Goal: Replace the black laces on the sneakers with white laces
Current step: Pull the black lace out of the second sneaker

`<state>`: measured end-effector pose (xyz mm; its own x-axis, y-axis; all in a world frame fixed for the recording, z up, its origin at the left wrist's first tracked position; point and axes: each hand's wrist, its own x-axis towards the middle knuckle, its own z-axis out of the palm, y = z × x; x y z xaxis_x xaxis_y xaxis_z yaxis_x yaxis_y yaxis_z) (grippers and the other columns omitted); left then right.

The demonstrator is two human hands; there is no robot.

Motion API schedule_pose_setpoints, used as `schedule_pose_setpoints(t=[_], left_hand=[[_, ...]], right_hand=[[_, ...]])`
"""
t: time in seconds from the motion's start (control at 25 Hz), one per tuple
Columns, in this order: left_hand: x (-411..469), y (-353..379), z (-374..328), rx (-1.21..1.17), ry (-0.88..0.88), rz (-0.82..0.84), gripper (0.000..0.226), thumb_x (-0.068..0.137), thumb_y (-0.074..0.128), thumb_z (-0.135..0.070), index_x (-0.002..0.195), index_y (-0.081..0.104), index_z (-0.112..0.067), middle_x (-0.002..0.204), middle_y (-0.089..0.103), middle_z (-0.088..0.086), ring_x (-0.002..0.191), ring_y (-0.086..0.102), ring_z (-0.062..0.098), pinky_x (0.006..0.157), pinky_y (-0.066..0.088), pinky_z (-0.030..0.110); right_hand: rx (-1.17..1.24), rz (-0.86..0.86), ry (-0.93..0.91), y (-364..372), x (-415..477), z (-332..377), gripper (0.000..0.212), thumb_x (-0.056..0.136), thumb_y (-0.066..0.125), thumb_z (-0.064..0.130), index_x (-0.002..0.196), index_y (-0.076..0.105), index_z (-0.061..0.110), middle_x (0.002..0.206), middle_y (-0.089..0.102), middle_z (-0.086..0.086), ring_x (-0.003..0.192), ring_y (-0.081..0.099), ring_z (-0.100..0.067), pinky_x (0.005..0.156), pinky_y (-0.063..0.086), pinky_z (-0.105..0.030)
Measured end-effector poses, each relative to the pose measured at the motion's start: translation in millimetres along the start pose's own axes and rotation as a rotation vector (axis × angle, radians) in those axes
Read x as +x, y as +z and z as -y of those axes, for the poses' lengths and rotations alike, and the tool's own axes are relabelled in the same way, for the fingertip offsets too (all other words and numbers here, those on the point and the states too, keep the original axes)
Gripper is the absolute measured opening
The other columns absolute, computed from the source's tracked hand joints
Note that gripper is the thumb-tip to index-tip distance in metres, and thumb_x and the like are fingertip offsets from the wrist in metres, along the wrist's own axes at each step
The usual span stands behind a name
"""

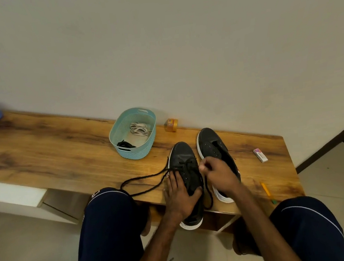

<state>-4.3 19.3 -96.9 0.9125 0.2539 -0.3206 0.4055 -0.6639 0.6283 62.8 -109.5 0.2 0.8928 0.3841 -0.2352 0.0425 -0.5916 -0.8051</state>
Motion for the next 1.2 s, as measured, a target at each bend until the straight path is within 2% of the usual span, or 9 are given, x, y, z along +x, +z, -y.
schedule_pose_setpoints(t=[0.16,0.24,0.44,0.6,0.72,0.8,0.96,1.08,1.2], left_hand=[[-0.2,2.8,-1.9,0.005,-0.001,-0.013,0.107,0.088,0.046,-0.070,0.154,-0.021,-0.019,0.162,-0.028,0.003,0.150,-0.020,0.025,0.120,-0.002,0.052],[-1.1,1.7,-2.4,0.010,-0.003,-0.022,0.107,0.088,0.046,-0.070,0.154,-0.020,-0.019,0.162,-0.028,0.003,0.150,-0.020,0.025,0.121,-0.001,0.052],[-11.1,-6.7,-12.6,0.032,-0.043,-0.036,0.099,0.091,0.043,-0.069,0.158,-0.006,-0.015,0.165,-0.014,0.005,0.153,-0.006,0.026,0.122,0.008,0.053],[-8.4,-38.8,-22.6,0.165,0.006,-0.302,0.066,0.096,0.041,-0.059,0.147,0.035,-0.017,0.152,0.039,0.006,0.137,0.039,0.022,0.110,0.038,0.048],[9.5,-66.0,-27.8,0.154,0.164,-0.361,0.058,0.096,0.052,-0.047,0.144,0.040,-0.016,0.143,0.046,0.005,0.130,0.044,0.021,0.102,0.046,0.041],[15.6,-67.5,-31.1,0.177,0.220,-0.199,0.061,0.097,0.053,-0.040,0.149,0.033,-0.014,0.155,0.033,0.006,0.140,0.034,0.023,0.111,0.040,0.042],[19.0,-56.2,-30.9,0.148,0.183,-0.017,0.053,0.103,0.043,-0.025,0.152,0.030,-0.009,0.157,0.031,0.011,0.138,0.038,0.026,0.114,0.036,0.039],[22.6,-60.3,-30.2,0.081,0.155,-0.013,0.058,0.096,0.046,-0.008,0.152,0.029,-0.008,0.152,0.035,0.013,0.131,0.045,0.026,0.109,0.041,0.036],[17.2,-58.9,-31.1,0.202,0.172,0.027,0.065,0.095,0.047,-0.006,0.155,0.023,-0.015,0.157,0.025,0.011,0.135,0.042,0.027,0.111,0.040,0.040]], right_hand=[[0.885,0.099,-0.210,-74.4,-24.1,7.4,0.016,0.097,0.055,0.024,0.104,0.064,0.012,0.092,0.062,-0.002,0.093,0.062,-0.014,0.088,0.054,-0.033],[0.988,-0.018,-0.197,-81.6,-25.5,5.2,0.015,0.097,0.053,0.018,0.105,0.062,0.009,0.091,0.064,-0.001,0.089,0.062,-0.015,0.085,0.055,-0.032],[0.727,-0.182,0.057,-40.9,-0.8,8.3,0.007,0.098,0.058,0.010,0.099,0.065,0.009,0.082,0.070,-0.003,0.078,0.060,-0.018,0.075,0.052,-0.030],[0.623,-0.439,0.029,-26.7,16.7,11.6,0.009,0.098,0.060,0.013,0.104,0.066,0.013,0.095,0.072,-0.001,0.089,0.066,-0.015,0.082,0.054,-0.027],[0.127,-0.547,-0.068,-23.1,10.7,-0.7,0.022,0.097,0.062,0.017,0.118,0.060,0.016,0.117,0.060,0.004,0.111,0.055,-0.011,0.092,0.043,-0.022],[-0.206,-0.432,-0.163,-10.6,2.0,-7.1,0.030,0.094,0.064,0.024,0.122,0.056,0.019,0.121,0.051,0.004,0.113,0.041,-0.010,0.097,0.037,-0.026],[-0.461,0.163,-0.133,25.5,-14.8,-11.8,0.053,0.088,0.068,0.031,0.134,0.043,0.021,0.134,0.040,0.000,0.117,0.038,-0.016,0.103,0.043,-0.039],[-0.647,0.062,-0.153,39.6,-20.1,-18.7,0.055,0.088,0.062,0.030,0.137,0.041,0.019,0.135,0.044,-0.002,0.119,0.047,-0.023,0.098,0.047,-0.040],[-0.541,-0.030,-0.093,45.4,-20.4,-22.0,0.052,0.095,0.049,0.031,0.144,0.037,0.016,0.143,0.048,-0.006,0.125,0.049,-0.022,0.105,0.045,-0.038]])
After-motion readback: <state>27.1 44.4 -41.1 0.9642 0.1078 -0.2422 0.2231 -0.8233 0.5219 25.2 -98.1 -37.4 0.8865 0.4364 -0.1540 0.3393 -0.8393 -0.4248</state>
